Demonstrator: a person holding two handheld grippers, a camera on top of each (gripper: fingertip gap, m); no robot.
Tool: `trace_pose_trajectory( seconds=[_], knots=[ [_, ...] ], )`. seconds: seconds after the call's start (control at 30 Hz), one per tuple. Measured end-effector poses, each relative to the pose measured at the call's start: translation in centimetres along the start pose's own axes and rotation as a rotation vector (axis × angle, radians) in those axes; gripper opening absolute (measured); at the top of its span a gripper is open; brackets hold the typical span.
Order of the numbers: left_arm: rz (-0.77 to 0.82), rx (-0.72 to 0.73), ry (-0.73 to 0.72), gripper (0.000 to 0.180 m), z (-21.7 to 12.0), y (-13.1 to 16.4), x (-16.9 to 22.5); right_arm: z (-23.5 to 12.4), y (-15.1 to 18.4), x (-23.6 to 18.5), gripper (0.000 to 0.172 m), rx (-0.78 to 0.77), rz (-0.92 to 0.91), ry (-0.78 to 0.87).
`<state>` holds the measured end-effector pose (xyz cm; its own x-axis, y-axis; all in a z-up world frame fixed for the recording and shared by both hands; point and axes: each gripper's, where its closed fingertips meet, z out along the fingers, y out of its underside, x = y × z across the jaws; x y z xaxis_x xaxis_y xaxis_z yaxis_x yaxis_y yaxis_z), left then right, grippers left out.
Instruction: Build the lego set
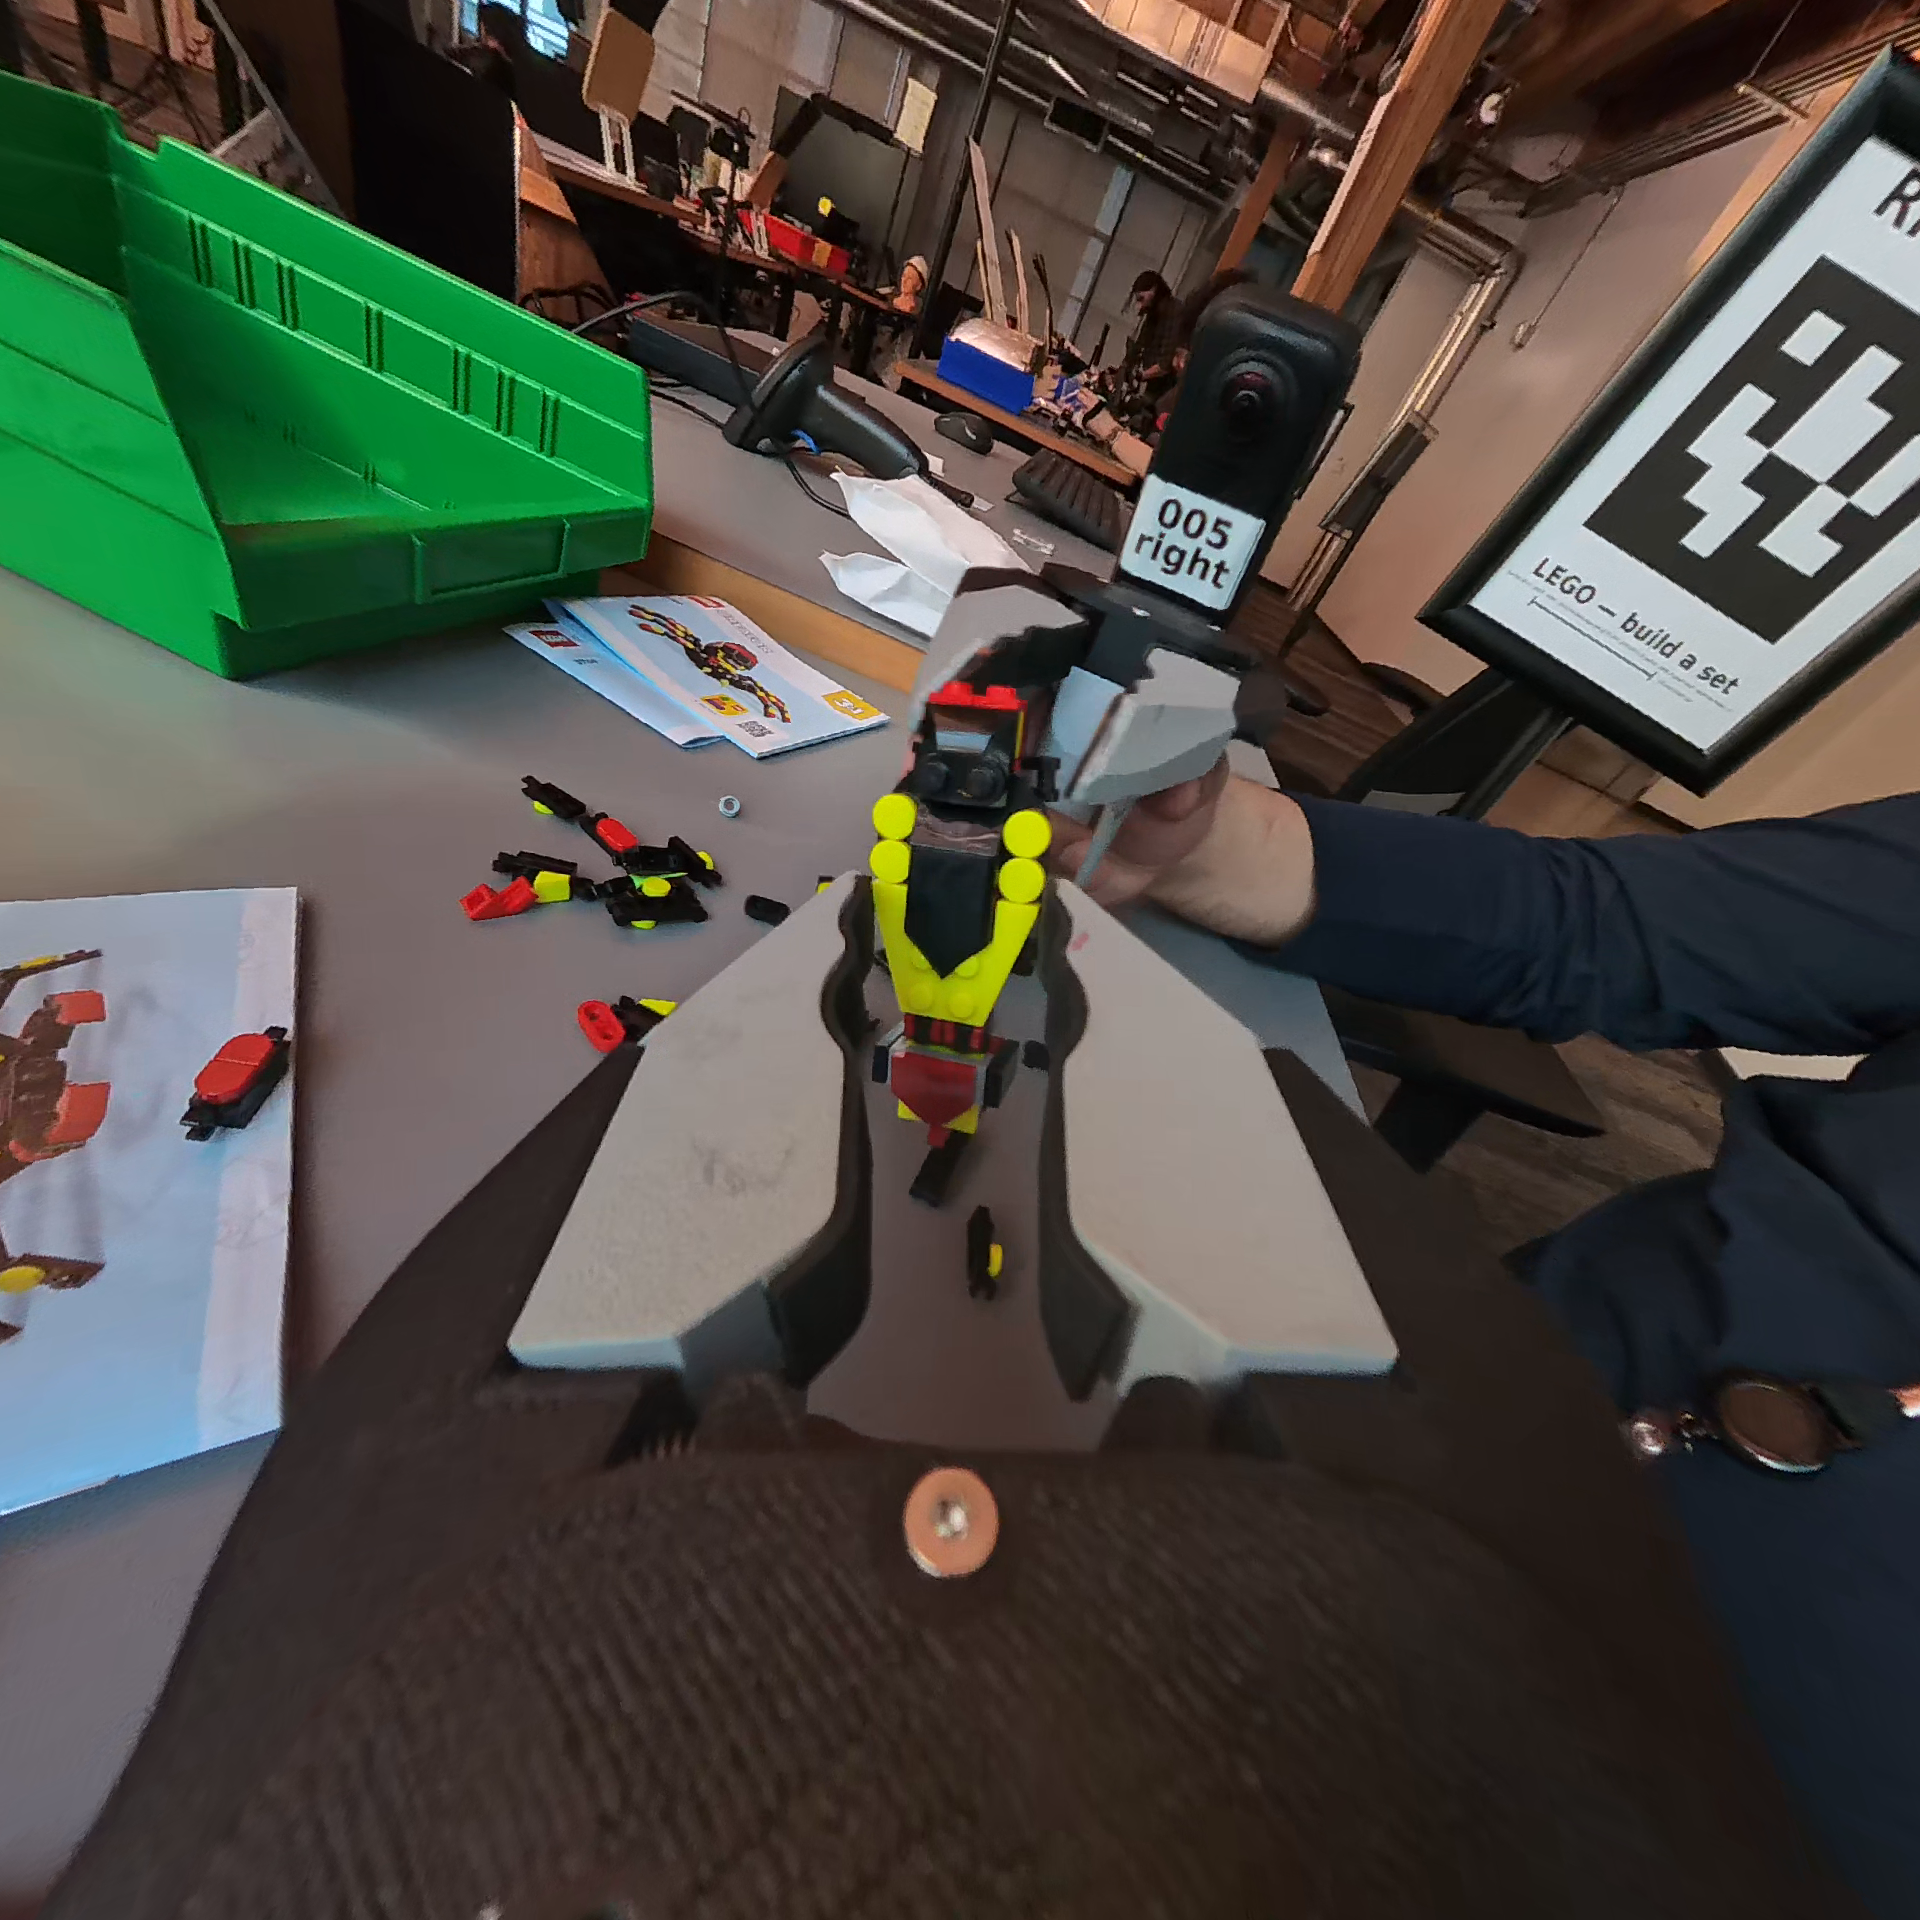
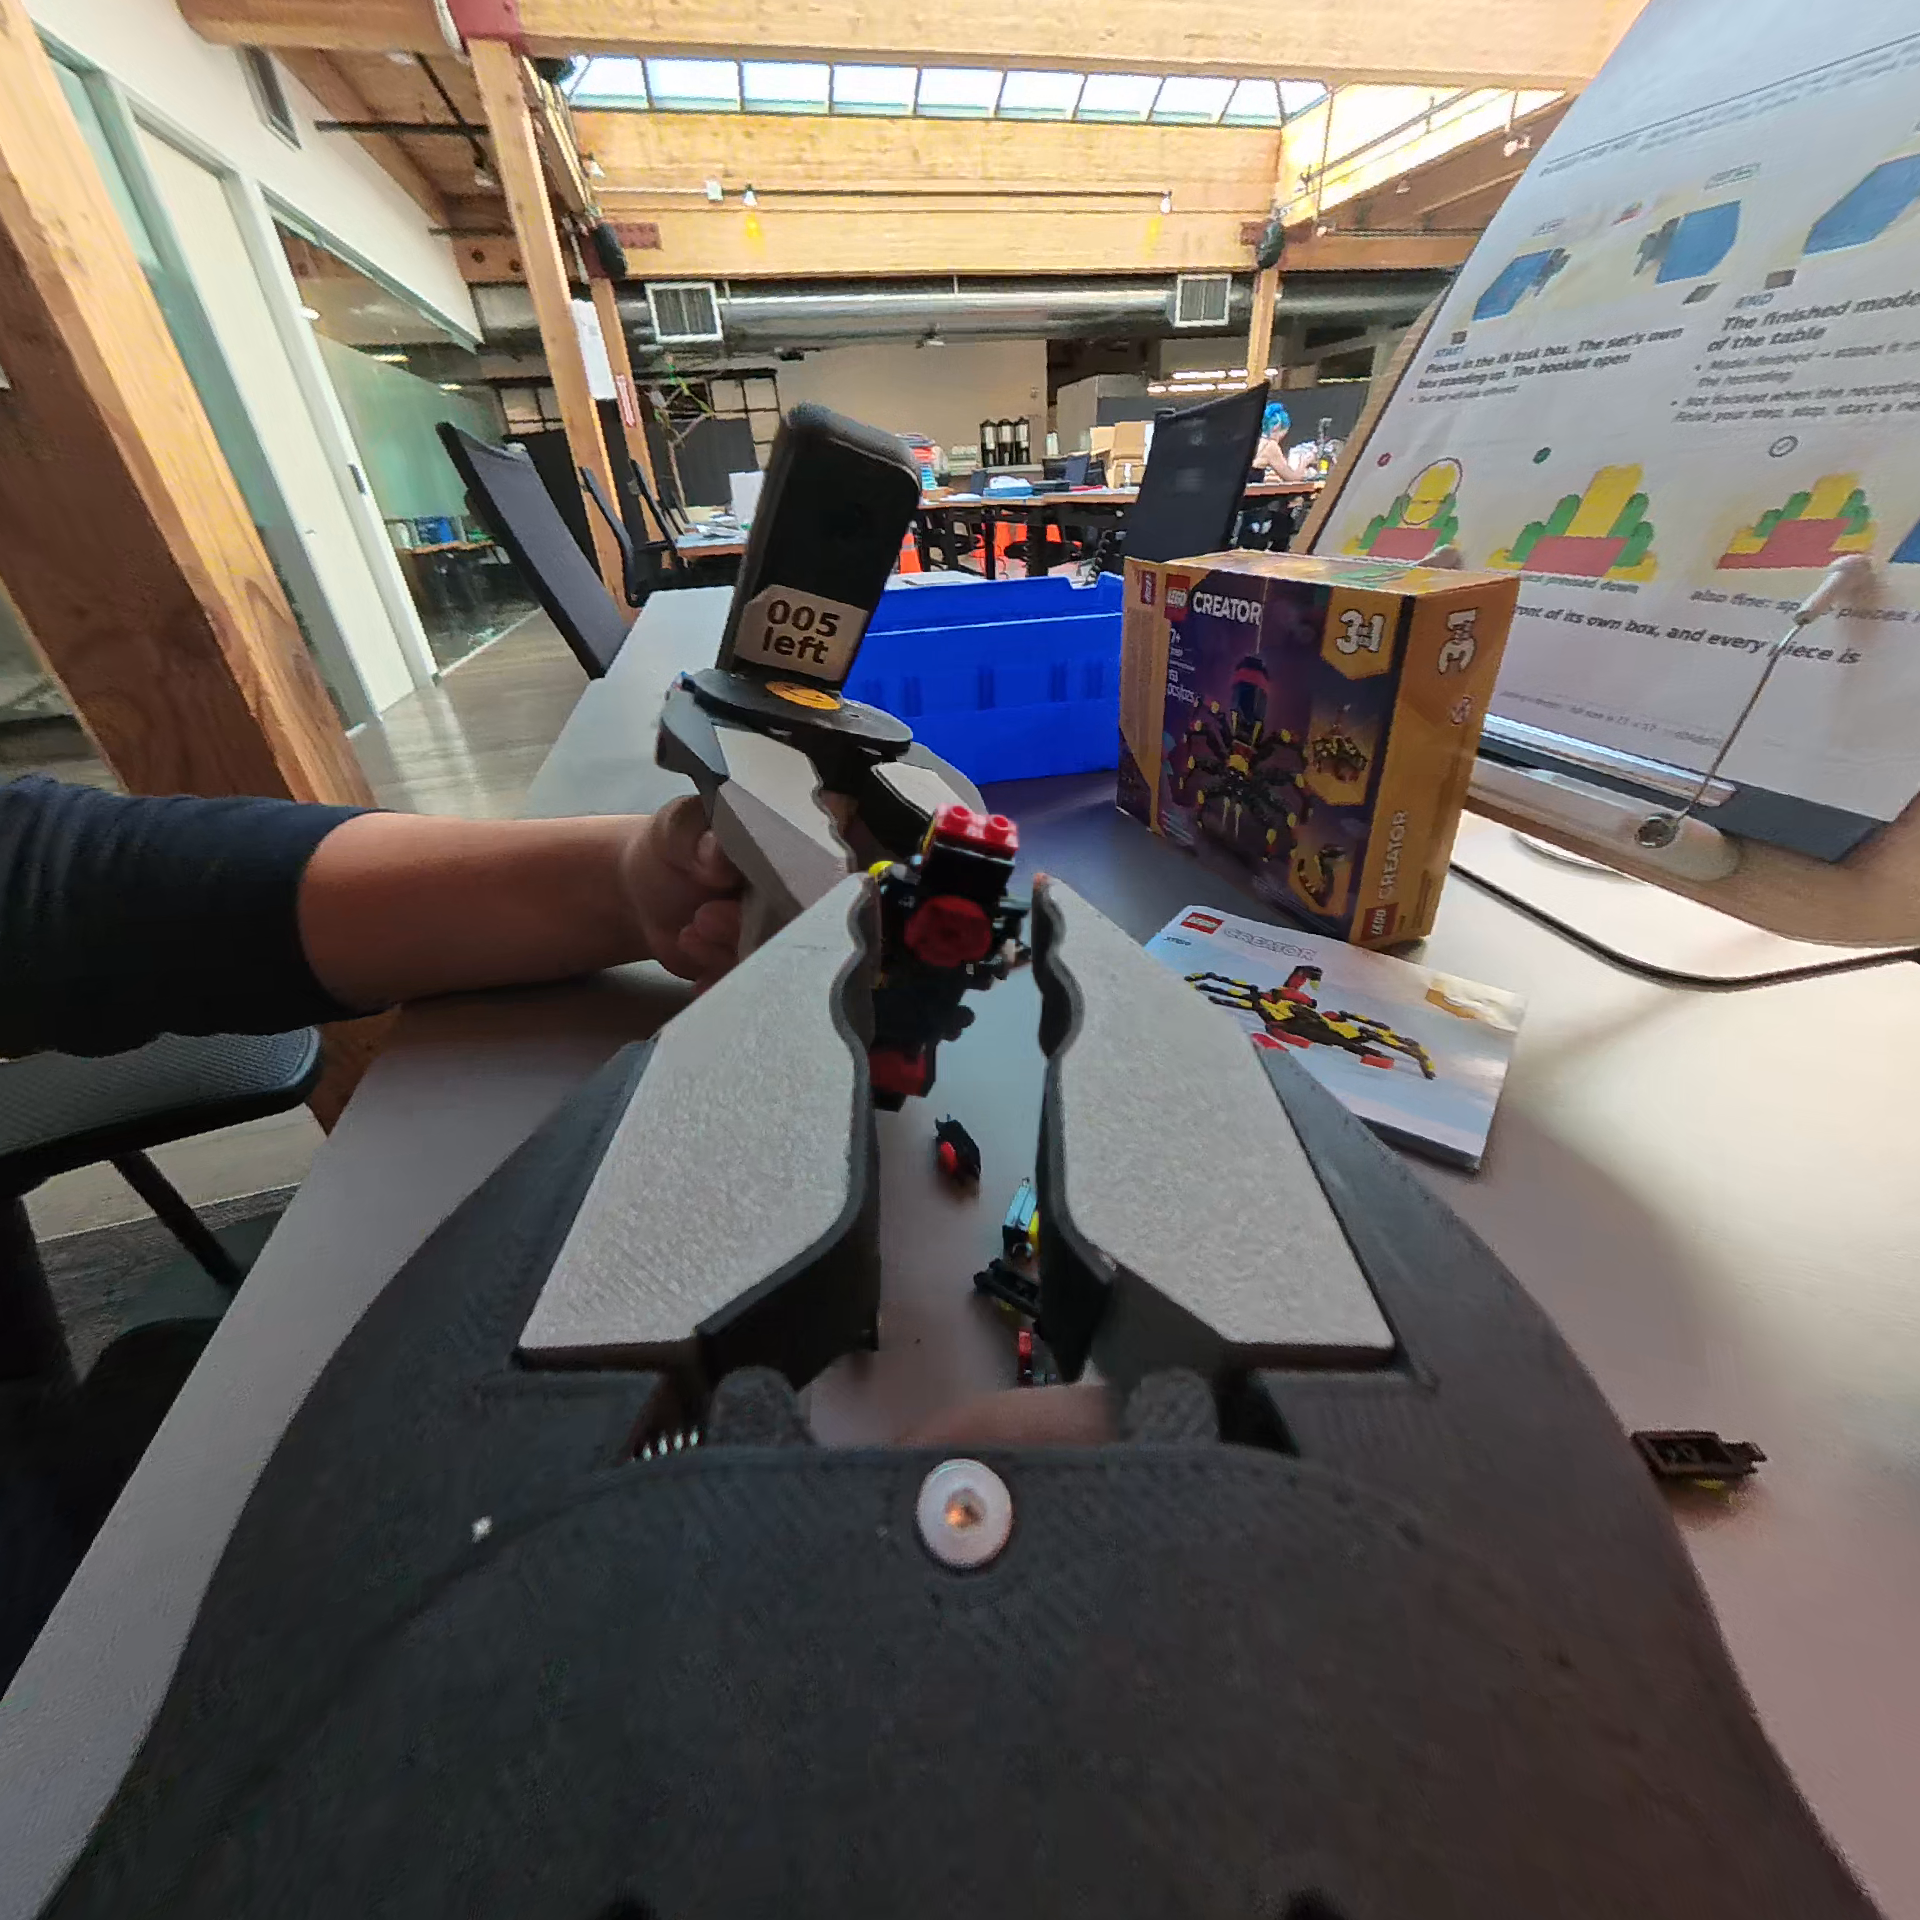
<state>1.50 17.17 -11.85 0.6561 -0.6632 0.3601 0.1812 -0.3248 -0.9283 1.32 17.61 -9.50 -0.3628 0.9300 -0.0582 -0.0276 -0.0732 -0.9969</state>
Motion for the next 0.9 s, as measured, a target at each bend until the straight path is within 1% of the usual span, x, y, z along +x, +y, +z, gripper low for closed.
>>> trace_pose_trajectory(
  seconds=[0.13,0.3,0.33,0.4,0.47,0.57,0.63,0.73,0.8,0.87,0.9],
  knots=[
    [0.030,-0.026,0.000,0.030,0.4,0.4,0.4,0.5,0.7,-0.5,0.031,-0.042,-0.027,-0.003],
    [0.024,-0.008,0.000,0.029,0.2,0.1,0.3,0.5,0.6,-0.2,0.029,-0.046,0.011,-0.008],
    [0.041,0.008,-0.014,0.029,0.2,-0.1,0.2,0.3,0.4,0.0,0.028,-0.038,0.007,0.004],
    [0.050,0.061,-0.024,0.029,-0.2,-0.9,0.0,-0.1,-0.3,0.6,0.031,0.001,-0.003,0.042],
    [0.031,0.111,-0.016,0.030,-0.7,-1.7,-0.1,-0.4,-0.6,0.5,0.032,0.013,0.012,0.026],
    [0.035,0.195,0.005,0.029,-1.4,-3.0,0.2,-0.1,-0.1,-0.1,0.040,-0.015,0.014,0.000],
    [0.069,0.257,0.008,0.029,-1.8,-3.8,0.5,0.5,0.9,-0.9,0.046,-0.072,-0.020,-0.020],
    [0.110,0.305,0.034,0.029,-2.0,-4.4,1.4,1.4,2.0,-1.4,0.048,-0.136,-0.111,0.012],
    [0.112,0.297,0.052,0.029,-1.7,-4.3,1.9,1.6,1.7,-1.8,0.047,-0.114,-0.152,0.024],
    [0.117,0.290,0.060,0.029,-1.3,-4.1,2.1,1.8,1.9,-2.2,0.043,-0.128,-0.204,0.026],
    [0.118,0.282,0.067,0.029,-1.1,-3.9,2.3,1.9,1.9,-2.2,0.036,-0.130,-0.235,0.042]
  ],
)
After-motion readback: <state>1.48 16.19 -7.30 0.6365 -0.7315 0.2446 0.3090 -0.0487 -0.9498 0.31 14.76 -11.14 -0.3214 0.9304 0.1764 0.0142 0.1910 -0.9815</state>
